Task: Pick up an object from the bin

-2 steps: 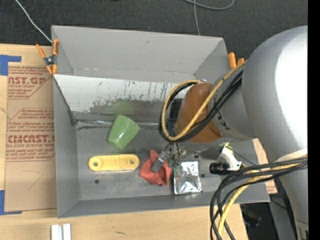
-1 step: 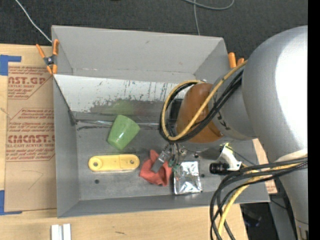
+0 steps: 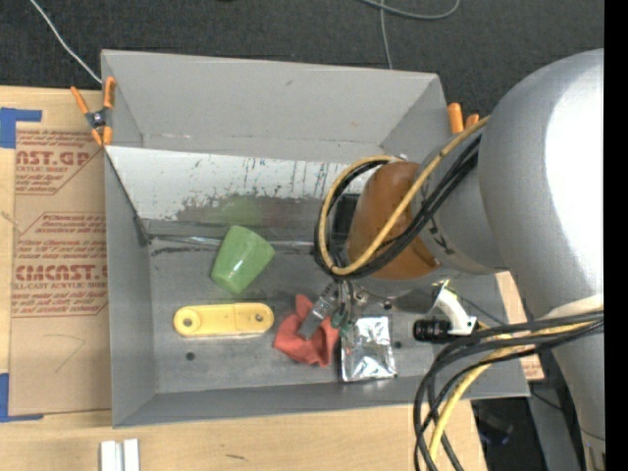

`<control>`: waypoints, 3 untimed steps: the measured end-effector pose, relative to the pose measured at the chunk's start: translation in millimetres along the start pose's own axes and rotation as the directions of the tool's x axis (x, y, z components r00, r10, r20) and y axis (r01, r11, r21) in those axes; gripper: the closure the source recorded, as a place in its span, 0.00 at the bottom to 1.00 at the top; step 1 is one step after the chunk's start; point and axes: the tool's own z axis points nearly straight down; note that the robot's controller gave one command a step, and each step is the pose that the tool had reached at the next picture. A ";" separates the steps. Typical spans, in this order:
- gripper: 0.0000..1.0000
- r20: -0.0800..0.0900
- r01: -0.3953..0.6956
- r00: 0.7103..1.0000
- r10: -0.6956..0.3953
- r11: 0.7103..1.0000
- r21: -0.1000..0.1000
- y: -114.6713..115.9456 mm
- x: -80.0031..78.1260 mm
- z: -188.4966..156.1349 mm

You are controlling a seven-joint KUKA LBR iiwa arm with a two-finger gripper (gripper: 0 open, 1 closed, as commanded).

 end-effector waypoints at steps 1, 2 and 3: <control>1.00 -0.004 0.000 1.000 0.000 1.000 0.003 -1.2 1.2 -20.6; 1.00 0.001 0.000 1.000 0.000 1.000 -0.001 0.0 0.1 -40.3; 1.00 0.003 0.000 1.000 0.000 1.000 -0.003 0.6 -0.6 -52.6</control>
Offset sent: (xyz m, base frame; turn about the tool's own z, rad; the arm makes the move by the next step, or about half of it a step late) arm 0.0000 -0.0001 0.0428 0.0000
